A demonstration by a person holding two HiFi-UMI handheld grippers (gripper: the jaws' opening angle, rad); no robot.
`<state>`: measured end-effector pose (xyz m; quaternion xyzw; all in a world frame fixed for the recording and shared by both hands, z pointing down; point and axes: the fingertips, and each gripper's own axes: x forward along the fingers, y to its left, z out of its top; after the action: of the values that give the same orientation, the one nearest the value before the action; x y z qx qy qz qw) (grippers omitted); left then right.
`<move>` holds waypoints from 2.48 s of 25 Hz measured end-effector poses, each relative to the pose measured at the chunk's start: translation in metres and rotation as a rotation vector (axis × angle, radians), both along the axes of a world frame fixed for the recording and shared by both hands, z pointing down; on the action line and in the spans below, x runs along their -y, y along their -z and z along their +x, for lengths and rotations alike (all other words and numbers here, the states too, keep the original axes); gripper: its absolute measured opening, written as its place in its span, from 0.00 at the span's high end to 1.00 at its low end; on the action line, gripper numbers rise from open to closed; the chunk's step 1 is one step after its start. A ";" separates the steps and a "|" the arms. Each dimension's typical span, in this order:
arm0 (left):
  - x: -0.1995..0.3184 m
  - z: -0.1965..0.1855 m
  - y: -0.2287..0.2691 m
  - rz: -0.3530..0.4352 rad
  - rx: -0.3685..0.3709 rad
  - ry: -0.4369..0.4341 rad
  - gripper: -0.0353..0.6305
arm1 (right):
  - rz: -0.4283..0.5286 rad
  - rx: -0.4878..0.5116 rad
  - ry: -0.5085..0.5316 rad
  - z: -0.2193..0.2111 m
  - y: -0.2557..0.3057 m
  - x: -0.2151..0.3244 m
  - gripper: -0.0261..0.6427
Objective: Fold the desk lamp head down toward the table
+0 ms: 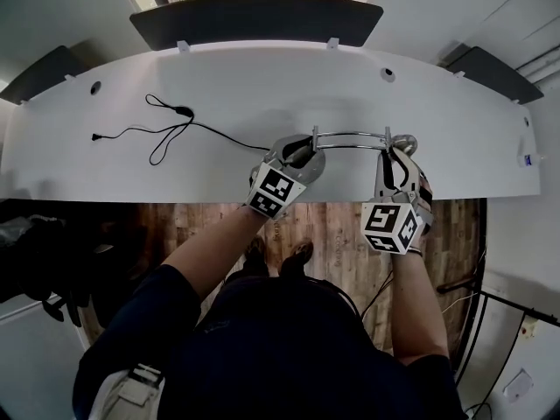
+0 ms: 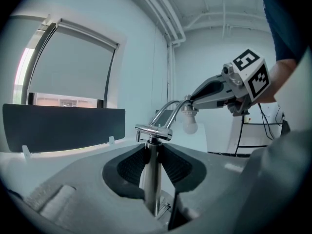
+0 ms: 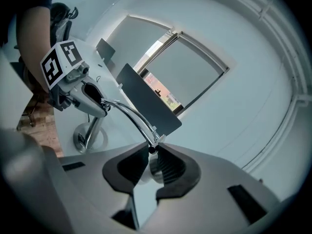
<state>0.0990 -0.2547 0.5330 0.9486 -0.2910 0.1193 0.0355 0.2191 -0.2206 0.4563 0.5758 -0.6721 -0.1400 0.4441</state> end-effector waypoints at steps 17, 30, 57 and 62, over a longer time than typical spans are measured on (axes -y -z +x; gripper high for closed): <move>0.002 0.002 -0.001 -0.020 0.003 0.028 0.79 | -0.215 0.310 -0.016 -0.006 -0.124 0.004 0.86; 0.003 0.000 -0.005 -0.031 0.024 0.051 0.79 | -0.271 0.392 0.000 -0.032 -0.163 0.009 0.85; -0.084 -0.029 0.066 -0.004 -0.003 -0.029 0.79 | -0.073 0.612 0.093 -0.080 -0.039 -0.063 0.81; -0.118 -0.033 0.107 -0.032 -0.106 -0.072 0.79 | -0.025 0.796 0.104 -0.092 0.007 -0.088 0.88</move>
<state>0.0658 -0.1370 0.4260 0.9628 -0.2523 0.0747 0.0615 0.1271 -0.1329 0.4491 0.5449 -0.8214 0.0802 0.1484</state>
